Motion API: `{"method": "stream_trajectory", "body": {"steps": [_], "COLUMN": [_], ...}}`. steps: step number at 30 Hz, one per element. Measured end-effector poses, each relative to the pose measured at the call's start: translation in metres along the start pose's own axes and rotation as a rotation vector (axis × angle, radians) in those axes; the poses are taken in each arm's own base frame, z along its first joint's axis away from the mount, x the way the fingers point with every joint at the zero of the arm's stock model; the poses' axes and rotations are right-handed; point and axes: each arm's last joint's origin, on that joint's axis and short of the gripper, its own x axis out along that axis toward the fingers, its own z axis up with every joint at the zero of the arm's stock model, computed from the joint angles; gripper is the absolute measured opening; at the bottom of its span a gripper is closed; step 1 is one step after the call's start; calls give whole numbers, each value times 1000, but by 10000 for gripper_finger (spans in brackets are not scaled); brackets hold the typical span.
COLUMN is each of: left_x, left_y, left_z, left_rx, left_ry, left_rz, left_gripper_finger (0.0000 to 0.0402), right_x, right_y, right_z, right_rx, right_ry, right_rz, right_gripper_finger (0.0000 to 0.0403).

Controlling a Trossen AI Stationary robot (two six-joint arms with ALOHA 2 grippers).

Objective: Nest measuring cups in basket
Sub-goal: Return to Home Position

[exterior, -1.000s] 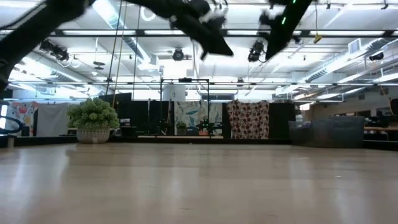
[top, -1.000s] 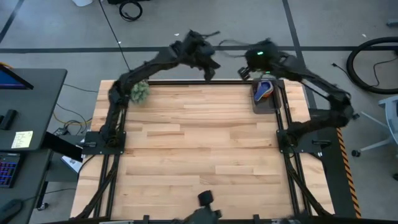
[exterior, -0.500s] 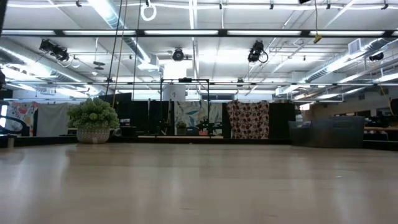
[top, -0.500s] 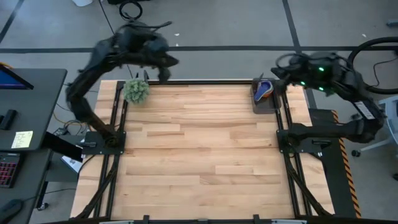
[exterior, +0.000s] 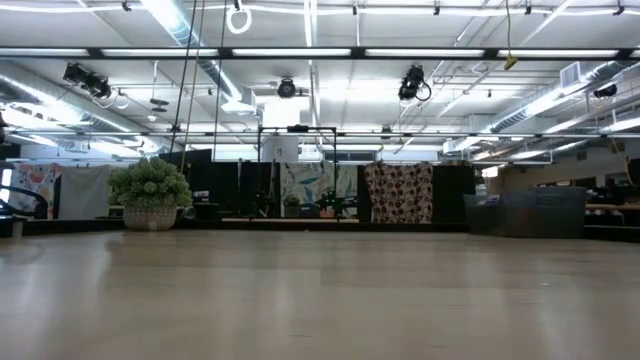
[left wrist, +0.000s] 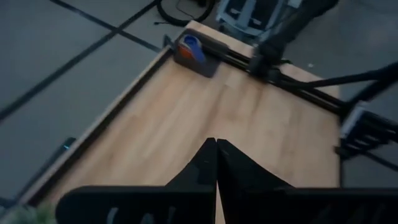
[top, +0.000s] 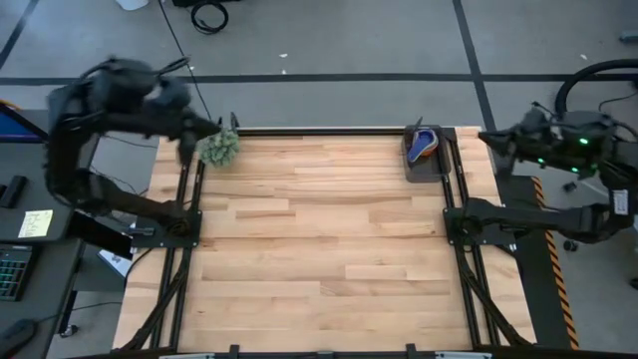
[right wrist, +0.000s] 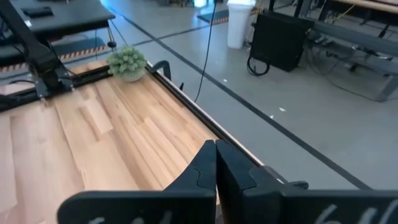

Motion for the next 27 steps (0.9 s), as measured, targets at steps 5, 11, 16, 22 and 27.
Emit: {"method": "stream_trajectory", "body": {"steps": [5,11,16,22,27], "left_x": [-47,-108,-149,-170,-174], "left_y": [-6,2,9,12,10], "left_z": [-27,-62,-98,-154,-207], "left_rx": [-50,-73,-105,-85,-102], "left_ry": [-38,-195,-305,-355,-411], "left_rz": [-62,-12,7,68,85], "left_gripper_finger": [4,4,4,4,4], "right_x": [-28,-48,-54,-44,-23], "right_y": [-6,-11,-12,-9,-3], "right_z": [-19,-37,-42,-46,-49], "right_rx": [17,109,148,135,144], "right_ry": [-61,-95,-108,-41,-4], "right_rz": [-1,9,28,47,50], "right_gripper_finger": [2,2,3,3,3]}}
